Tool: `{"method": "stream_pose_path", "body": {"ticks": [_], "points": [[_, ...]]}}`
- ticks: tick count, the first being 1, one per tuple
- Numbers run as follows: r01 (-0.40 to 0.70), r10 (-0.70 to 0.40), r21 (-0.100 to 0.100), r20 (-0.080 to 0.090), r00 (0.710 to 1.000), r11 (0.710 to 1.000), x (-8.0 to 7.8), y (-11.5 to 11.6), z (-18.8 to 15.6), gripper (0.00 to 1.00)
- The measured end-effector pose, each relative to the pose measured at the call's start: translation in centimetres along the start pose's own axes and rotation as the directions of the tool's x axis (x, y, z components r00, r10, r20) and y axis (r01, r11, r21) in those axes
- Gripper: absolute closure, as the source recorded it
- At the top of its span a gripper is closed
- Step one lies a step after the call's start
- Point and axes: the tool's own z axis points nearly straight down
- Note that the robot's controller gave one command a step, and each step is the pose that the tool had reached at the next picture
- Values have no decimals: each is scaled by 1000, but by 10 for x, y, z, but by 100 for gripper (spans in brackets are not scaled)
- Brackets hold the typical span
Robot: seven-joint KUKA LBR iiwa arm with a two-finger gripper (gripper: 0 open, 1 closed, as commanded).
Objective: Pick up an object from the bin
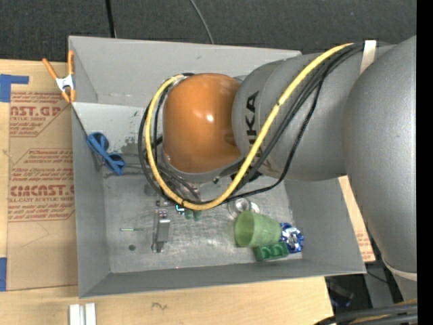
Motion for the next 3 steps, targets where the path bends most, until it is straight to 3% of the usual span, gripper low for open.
{"method": "stream_pose_path", "body": {"ticks": [1, 2, 3], "points": [[0, 0, -4, 16, 1000, 1000, 6, -83, 120, 0], [147, -147, 2, 21, 989, 989, 15, -188, 117, 0], [-68, 68, 0, 10, 998, 998, 10, -246, 82, 0]]}}
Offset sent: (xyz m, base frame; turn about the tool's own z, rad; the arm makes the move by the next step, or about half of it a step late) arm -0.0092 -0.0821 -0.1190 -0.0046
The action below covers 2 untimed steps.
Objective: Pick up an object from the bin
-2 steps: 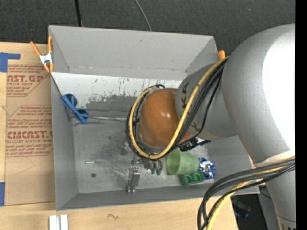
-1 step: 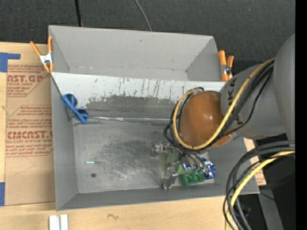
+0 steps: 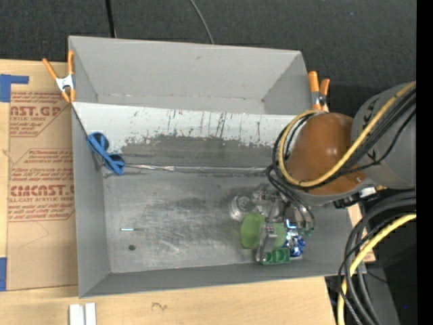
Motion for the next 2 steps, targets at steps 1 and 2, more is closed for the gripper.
{"method": "stream_pose_path", "body": {"ticks": [1, 2], "points": [[3, -3, -2, 1, 1000, 1000, 0, 2, 1, 100], [298, -298, 1, 6, 955, 955, -17, 9, -154, 100]]}}
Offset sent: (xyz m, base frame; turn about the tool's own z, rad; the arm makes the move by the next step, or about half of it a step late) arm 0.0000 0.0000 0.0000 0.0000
